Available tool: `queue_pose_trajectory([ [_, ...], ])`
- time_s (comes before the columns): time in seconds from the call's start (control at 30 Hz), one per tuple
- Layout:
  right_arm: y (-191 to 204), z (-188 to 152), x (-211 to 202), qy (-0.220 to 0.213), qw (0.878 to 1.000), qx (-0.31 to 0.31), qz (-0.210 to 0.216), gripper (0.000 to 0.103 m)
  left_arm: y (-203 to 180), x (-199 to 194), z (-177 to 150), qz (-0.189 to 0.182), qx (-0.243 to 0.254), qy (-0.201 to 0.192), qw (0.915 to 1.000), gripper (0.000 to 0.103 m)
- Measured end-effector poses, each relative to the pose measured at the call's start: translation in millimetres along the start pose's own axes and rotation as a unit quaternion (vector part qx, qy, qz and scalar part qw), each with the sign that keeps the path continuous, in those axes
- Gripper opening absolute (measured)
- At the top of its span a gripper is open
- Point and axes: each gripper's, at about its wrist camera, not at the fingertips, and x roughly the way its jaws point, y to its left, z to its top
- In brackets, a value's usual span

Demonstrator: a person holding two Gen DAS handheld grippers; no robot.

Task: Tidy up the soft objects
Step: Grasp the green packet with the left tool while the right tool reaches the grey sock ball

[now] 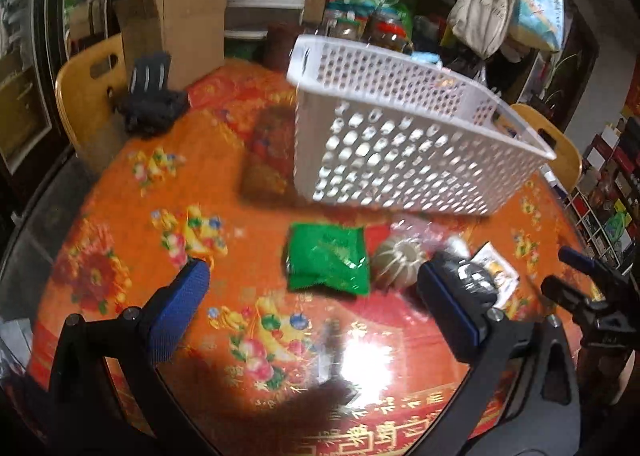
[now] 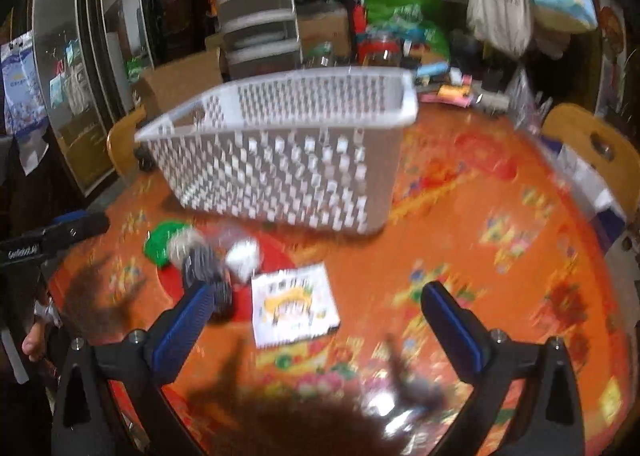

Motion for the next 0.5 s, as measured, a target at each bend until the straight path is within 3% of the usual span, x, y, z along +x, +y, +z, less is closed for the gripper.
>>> queue_pose_trajectory([
  [0.2, 2, -17, 23, 0.027, 0.999, 0.003, 0.018, 0.096, 15, 31, -3, 0.0, -0.021, 0.023, 0.9995, 0.103],
  [0.5, 16, -16, 40, 0.042, 0.999, -0.019, 0.015, 0.092, 19, 58, 0, 0.005, -0.011, 0.045, 0.9989, 0.101],
])
